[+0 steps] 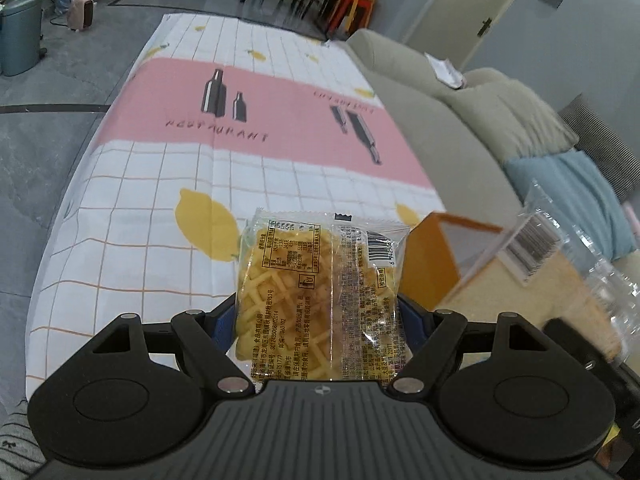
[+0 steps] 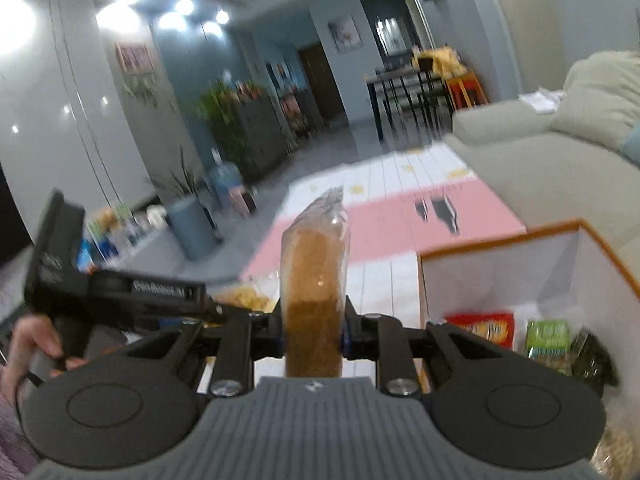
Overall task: Organize snacks
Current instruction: 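Carry the bread over the box and lower it in with the right gripper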
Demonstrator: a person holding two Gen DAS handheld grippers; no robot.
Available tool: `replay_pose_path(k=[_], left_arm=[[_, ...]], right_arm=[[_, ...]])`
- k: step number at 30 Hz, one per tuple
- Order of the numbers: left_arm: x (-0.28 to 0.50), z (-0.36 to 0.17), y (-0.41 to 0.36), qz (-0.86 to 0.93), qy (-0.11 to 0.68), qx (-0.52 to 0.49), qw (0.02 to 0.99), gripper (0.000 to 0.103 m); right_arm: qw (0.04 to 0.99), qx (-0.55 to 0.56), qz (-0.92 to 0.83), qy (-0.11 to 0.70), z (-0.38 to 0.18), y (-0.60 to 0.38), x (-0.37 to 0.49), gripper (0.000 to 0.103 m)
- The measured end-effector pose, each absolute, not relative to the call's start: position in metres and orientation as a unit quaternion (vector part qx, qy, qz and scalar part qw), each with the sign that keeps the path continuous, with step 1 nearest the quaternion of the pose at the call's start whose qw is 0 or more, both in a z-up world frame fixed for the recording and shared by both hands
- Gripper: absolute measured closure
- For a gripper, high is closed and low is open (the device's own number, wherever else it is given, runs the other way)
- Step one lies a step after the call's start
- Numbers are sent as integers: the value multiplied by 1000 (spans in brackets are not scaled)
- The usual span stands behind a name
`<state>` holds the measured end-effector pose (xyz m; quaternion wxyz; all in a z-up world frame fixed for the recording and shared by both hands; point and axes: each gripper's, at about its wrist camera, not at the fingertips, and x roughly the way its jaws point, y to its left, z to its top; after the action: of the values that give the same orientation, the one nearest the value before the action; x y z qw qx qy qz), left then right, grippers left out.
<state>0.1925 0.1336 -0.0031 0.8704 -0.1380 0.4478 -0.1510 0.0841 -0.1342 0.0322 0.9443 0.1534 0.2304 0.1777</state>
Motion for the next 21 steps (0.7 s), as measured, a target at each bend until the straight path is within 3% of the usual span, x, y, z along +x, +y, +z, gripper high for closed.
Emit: replay_pose_path(k=[12,21], left_arm=[[180,29,54,-223,432,-104,868,13],[182,3,9,-252,468,-62,845,13]], right_arm=[[955,233,107,148,66,-243,71,82],[865,461,21,198,-3,-307,119,81]])
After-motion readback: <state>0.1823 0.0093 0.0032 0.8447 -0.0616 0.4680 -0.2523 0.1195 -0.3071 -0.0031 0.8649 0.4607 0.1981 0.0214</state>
